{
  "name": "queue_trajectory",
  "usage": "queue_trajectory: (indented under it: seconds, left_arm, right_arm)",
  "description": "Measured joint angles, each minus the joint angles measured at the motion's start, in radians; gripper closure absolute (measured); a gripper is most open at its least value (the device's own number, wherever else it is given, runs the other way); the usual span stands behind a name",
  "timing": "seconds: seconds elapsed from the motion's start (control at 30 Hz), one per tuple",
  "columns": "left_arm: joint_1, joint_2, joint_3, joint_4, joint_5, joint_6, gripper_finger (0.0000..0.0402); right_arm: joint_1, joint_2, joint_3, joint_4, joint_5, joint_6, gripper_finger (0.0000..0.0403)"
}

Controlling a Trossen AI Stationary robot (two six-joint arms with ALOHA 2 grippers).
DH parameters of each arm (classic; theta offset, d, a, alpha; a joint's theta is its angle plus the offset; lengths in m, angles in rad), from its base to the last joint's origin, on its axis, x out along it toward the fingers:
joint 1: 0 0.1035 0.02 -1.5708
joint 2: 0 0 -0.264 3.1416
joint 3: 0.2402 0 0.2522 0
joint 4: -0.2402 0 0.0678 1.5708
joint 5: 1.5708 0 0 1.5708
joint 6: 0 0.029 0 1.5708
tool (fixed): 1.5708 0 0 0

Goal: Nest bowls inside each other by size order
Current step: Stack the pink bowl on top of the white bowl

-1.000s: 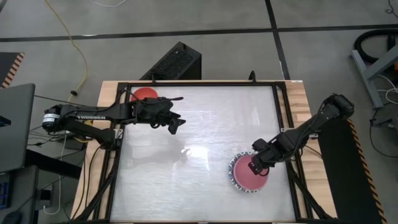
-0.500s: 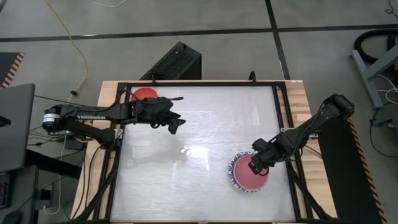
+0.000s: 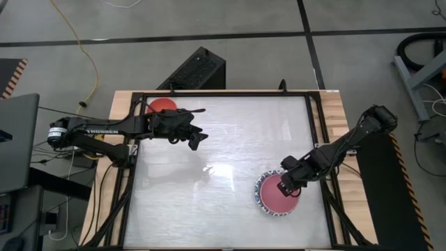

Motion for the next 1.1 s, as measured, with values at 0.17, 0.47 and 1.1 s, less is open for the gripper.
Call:
queue_trajectory:
  seconds: [0.17,0.47,1.1]
  left_arm:
    - [0.000,0.000,0.000,0.000,0.000,0.000,0.0183]
    - [0.000,0.000,0.000,0.000,0.000,0.000,0.0183]
    - [0.000,0.000,0.000,0.000,0.000,0.011,0.0183]
  right_arm:
    - [-0.007,-0.001,0.012,-0.006,0.001,-0.001,0.0285]
    - [-0.027,-0.001,0.021,-0.003,-0.004,-0.021,0.0232]
    - [-0.032,-0.001,0.116,-0.108,-0.005,-0.064,0.0199]
